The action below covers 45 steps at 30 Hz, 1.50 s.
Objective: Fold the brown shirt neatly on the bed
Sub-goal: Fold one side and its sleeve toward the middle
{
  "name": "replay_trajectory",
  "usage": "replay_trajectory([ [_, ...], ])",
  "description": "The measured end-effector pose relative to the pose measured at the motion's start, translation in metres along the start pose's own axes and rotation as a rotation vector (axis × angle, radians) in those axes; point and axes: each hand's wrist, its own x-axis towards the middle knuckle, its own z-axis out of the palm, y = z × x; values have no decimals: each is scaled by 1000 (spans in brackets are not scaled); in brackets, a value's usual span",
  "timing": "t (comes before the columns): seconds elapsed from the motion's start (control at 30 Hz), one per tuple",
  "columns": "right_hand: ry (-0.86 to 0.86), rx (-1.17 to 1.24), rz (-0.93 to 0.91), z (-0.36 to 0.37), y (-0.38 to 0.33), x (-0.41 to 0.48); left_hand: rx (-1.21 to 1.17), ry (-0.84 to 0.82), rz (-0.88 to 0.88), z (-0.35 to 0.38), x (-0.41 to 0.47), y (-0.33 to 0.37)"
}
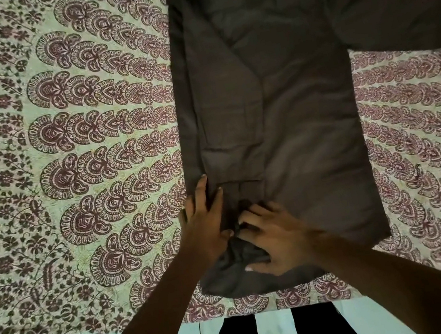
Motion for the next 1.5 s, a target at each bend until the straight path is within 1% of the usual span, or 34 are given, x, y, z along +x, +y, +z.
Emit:
replay_trajectory([
  [0.07, 149, -1, 19, 1, 5, 3, 62, 57, 14, 0, -4, -2],
  [0.13, 234, -43, 31, 5, 14, 14, 125, 48, 33, 3, -6, -6],
  [0.17, 233, -73, 14, 8, 21, 21, 150, 28, 37, 6, -6, -9],
  [0.23, 162, -129, -53, 10, 44, 35, 183, -5, 33, 10, -5, -12],
  [0.3, 101, -156, -56, 4, 74, 45, 207, -8, 30, 14, -4, -15],
  [0.37, 98, -183, 49, -7, 103, 54, 214, -19, 31, 13, -3, -18],
  [0.47, 137, -151, 278, -24, 124, 66, 197, -42, 13, 9, -1, -18],
  [0.5, 152, -158, 279, -27, 126, 70, 186, -51, -1, 6, 1, -16],
  [0.53, 152, -181, 204, -29, 127, 75, 175, -61, -12, 4, 4, -14],
  [0.63, 63, -289, -220, -29, 139, 87, 189, -71, -19, -1, 12, -12],
  [0.67, 46, -318, -287, -31, 146, 93, 202, -68, -19, -1, 14, -14],
  [0.7, 63, -342, -281, -33, 155, 99, 215, -63, -12, -1, 16, -15],
  [0.73, 102, -339, -204, -38, 163, 104, 229, -55, -4, -1, 17, -16],
  [0.8, 156, -271, 25, -52, 178, 112, 268, -41, 10, 0, 16, -17],
  [0.83, 162, -251, 88, -59, 182, 116, 278, -32, 27, 0, 16, -15],
  [0.87, 158, -248, 93, -64, 184, 119, 269, -11, 51, -2, 17, -12],
  [0.9, 152, -263, 59, -67, 185, 122, 247, 59, 78, -6, 18, -9],
  [1.0, 162, -312, -60, -67, 184, 132, 159, 367, 119, -27, 42, 7],
  [1.03, 171, -317, -75, -65, 186, 134, 133, 446, 115, -35, 58, 11],
  [1.07, 173, -322, -86, -63, 189, 136, 111, 488, 98, -40, 77, 12],
  [1.13, 157, -343, -110, -57, 196, 138, 133, 456, 50, -46, 113, 5],
  [1.23, 182, -354, -98, -58, 208, 145, 242, 354, 57, -42, 142, -15],
  [1.4, 158, -395, -144, -87, 249, 180, 283, 350, 67, -35, 148, -22],
  [1.43, 165, -403, -130, -94, 262, 189, 290, 357, 63, -35, 148, -22],
  [1.5, 192, -354, -2, -109, 284, 206, 300, 360, 58, -37, 150, -22],
])
